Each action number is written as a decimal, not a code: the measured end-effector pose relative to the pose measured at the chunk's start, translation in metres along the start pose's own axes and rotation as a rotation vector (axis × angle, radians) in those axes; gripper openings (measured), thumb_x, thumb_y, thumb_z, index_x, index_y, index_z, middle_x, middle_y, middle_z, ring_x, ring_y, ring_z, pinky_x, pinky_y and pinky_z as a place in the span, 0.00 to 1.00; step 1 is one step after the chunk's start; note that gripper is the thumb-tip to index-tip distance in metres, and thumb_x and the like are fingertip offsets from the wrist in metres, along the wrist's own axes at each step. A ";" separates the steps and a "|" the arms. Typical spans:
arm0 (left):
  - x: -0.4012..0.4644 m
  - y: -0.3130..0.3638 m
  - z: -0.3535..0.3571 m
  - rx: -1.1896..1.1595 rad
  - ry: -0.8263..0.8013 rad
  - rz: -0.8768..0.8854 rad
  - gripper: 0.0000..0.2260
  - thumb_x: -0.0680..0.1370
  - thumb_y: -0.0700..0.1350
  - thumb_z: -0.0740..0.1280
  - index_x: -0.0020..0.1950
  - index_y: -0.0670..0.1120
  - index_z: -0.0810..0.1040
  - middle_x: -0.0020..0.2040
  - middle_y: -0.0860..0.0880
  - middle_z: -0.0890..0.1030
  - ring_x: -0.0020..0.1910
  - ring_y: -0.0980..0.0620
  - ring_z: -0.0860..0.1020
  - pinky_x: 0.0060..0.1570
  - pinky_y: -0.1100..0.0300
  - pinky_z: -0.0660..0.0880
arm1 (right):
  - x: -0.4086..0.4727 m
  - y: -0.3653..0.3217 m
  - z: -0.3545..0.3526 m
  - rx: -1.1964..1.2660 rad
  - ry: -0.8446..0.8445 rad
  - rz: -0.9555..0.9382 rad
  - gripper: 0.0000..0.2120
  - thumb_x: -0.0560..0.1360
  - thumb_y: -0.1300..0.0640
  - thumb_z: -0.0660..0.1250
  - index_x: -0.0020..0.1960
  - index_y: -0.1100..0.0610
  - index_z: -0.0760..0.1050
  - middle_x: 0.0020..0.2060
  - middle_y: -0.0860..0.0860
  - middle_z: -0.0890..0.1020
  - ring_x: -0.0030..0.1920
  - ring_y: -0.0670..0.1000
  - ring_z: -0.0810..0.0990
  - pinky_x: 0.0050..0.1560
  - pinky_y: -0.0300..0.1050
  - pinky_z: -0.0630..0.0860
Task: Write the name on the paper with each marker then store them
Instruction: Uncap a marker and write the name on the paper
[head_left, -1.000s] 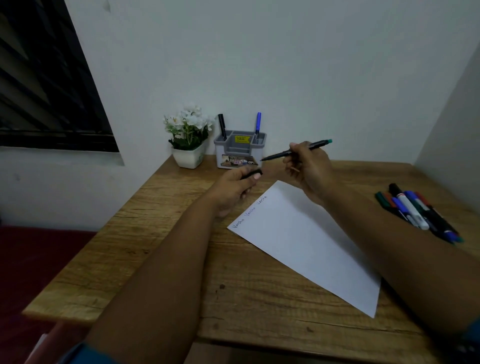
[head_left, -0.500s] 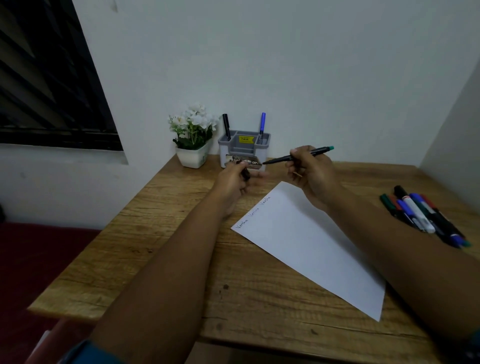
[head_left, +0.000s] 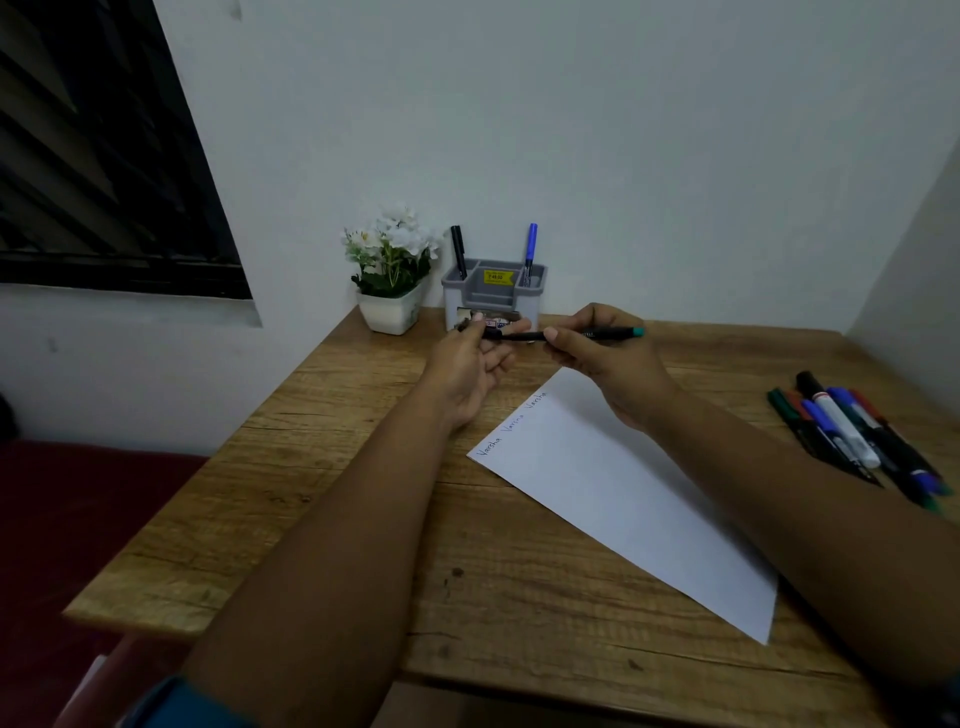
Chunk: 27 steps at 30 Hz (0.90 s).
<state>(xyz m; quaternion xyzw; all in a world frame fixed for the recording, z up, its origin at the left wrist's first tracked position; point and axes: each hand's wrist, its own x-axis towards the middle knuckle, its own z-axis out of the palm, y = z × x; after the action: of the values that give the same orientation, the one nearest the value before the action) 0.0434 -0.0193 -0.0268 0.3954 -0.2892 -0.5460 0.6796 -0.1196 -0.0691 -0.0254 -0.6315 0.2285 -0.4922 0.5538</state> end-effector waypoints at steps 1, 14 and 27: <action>-0.001 0.000 0.000 -0.007 0.001 -0.002 0.12 0.85 0.47 0.52 0.58 0.44 0.72 0.49 0.47 0.85 0.42 0.57 0.84 0.46 0.63 0.76 | -0.001 0.000 0.000 0.006 -0.003 -0.010 0.10 0.71 0.65 0.75 0.36 0.53 0.81 0.39 0.58 0.83 0.44 0.55 0.82 0.52 0.51 0.80; -0.009 -0.013 0.019 -0.132 -0.120 -0.061 0.13 0.84 0.45 0.56 0.65 0.40 0.65 0.42 0.44 0.85 0.36 0.54 0.82 0.52 0.48 0.80 | -0.005 0.011 0.007 -0.211 -0.003 -0.329 0.10 0.68 0.67 0.77 0.44 0.55 0.83 0.40 0.47 0.87 0.43 0.46 0.85 0.47 0.36 0.79; 0.007 0.007 -0.006 0.208 0.149 0.344 0.05 0.82 0.47 0.60 0.55 0.47 0.67 0.50 0.41 0.80 0.37 0.50 0.83 0.35 0.57 0.80 | 0.005 -0.023 0.015 -0.091 -0.286 0.184 0.13 0.80 0.52 0.64 0.59 0.58 0.80 0.45 0.53 0.86 0.45 0.47 0.84 0.47 0.41 0.79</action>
<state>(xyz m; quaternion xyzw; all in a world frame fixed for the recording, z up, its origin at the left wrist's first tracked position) 0.0531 -0.0240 -0.0243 0.4474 -0.3564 -0.3583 0.7379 -0.1104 -0.0600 -0.0013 -0.6961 0.2262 -0.3338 0.5940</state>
